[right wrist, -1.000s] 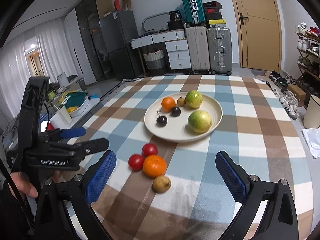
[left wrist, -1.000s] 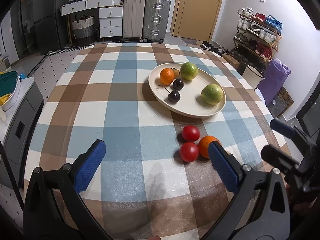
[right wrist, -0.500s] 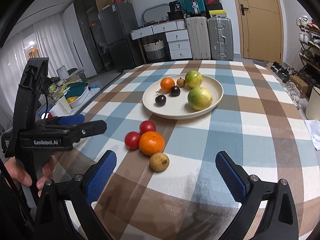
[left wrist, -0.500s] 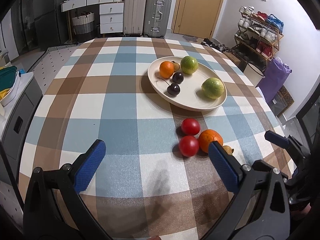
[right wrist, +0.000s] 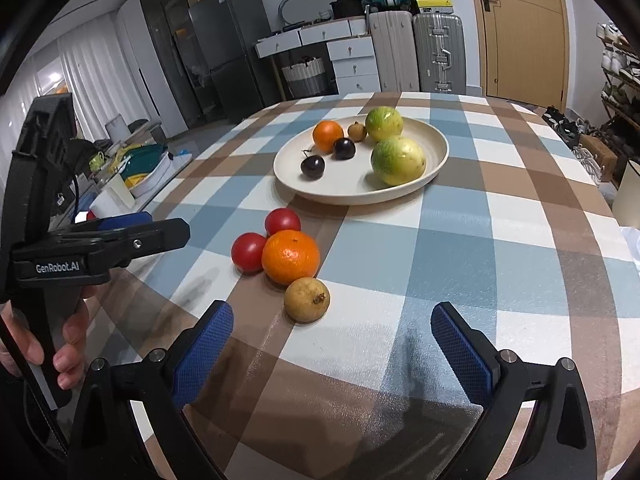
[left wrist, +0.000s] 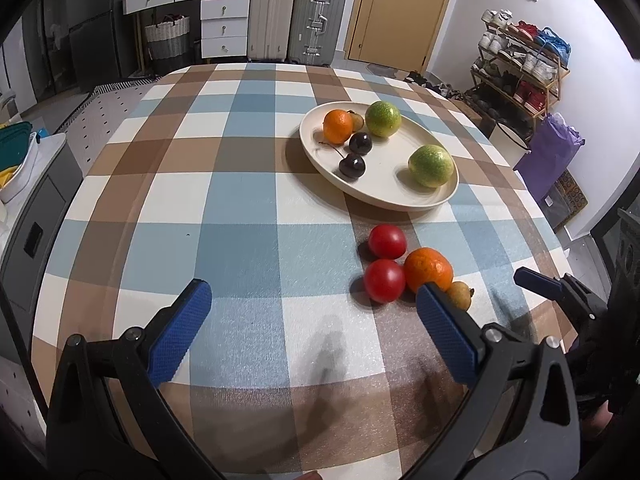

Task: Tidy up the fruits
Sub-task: 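Lower the right tool onto the second brown pear and close on it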

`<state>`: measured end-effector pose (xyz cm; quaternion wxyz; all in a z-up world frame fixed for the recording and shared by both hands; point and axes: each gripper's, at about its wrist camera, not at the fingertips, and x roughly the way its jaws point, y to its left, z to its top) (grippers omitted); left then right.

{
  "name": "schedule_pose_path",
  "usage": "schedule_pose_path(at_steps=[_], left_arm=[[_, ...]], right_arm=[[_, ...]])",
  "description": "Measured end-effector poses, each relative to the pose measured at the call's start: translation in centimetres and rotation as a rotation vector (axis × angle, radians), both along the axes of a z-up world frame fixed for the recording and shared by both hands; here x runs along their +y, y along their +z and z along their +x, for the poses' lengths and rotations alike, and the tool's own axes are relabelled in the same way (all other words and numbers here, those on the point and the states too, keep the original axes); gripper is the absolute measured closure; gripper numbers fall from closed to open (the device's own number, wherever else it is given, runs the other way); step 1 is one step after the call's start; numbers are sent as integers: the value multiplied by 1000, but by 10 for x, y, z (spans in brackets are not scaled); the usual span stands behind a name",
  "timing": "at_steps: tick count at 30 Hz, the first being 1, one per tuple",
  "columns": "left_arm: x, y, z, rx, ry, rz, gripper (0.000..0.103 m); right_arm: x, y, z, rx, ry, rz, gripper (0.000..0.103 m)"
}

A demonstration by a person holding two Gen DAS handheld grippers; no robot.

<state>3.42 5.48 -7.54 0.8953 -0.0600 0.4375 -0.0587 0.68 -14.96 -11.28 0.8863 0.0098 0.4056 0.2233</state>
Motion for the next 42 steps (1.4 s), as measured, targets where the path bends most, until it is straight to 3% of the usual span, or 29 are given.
schedule_pose_path(at_steps=[8, 12, 14, 26, 28, 42], left_arm=[[4, -7, 0, 14, 6, -13, 1], [7, -10, 1, 25, 11, -17, 1], [9, -11, 2, 27, 16, -18, 1], [11, -16, 4, 37, 19, -29, 1], [12, -16, 4, 37, 21, -29, 1], [-1, -17, 7, 56, -10, -70, 1]], right_arm=[[8, -6, 15, 32, 6, -3, 6], [11, -10, 21, 63, 16, 10, 21], [13, -12, 24, 70, 15, 2, 23], [22, -17, 21, 84, 61, 12, 58], [23, -17, 20, 82, 74, 15, 72], [4, -10, 17, 65, 39, 79, 74]])
